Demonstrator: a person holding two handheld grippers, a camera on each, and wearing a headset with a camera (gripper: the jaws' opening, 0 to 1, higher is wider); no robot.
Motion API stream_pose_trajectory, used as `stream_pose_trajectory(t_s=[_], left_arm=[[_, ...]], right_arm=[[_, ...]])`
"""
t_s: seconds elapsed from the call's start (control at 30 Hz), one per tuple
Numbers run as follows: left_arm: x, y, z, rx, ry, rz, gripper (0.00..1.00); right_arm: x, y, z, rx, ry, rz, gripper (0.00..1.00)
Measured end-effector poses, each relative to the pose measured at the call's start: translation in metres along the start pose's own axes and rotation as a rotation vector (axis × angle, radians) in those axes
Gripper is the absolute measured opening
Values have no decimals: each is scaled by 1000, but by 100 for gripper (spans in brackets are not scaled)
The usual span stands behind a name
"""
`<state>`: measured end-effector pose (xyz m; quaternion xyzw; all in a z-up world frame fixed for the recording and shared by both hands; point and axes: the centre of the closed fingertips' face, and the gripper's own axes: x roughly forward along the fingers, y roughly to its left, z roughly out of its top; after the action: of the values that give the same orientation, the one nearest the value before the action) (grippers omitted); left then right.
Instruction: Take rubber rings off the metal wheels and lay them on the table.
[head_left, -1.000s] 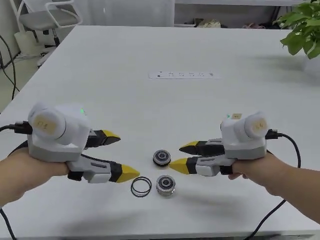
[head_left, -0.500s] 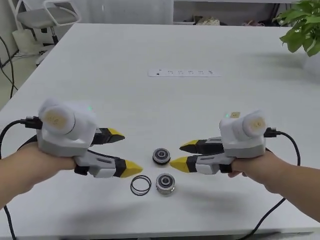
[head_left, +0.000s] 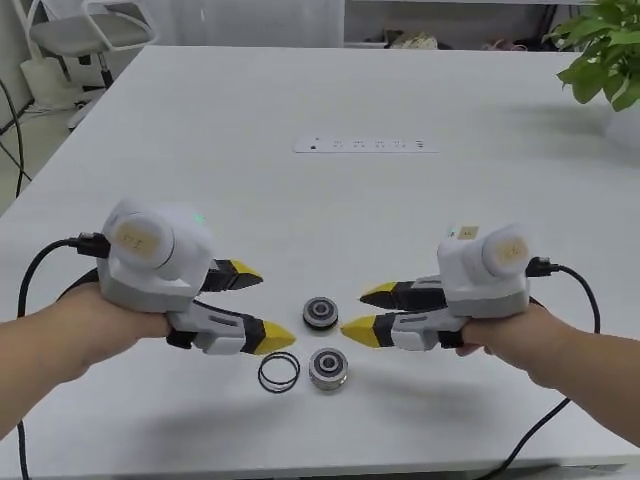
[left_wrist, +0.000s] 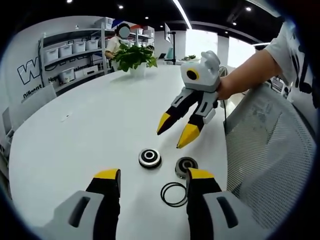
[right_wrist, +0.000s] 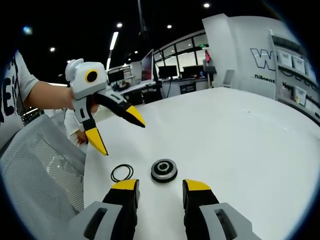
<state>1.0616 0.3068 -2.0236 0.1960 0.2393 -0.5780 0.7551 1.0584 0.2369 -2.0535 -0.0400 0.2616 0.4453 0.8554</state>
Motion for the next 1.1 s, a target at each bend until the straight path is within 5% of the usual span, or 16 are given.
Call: stream_pose_trajectory(t_s=[1.1], left_arm=[[30,4,0,3,10,-28,39]], right_arm=[[2,-2,-6,-7,13,2,33]])
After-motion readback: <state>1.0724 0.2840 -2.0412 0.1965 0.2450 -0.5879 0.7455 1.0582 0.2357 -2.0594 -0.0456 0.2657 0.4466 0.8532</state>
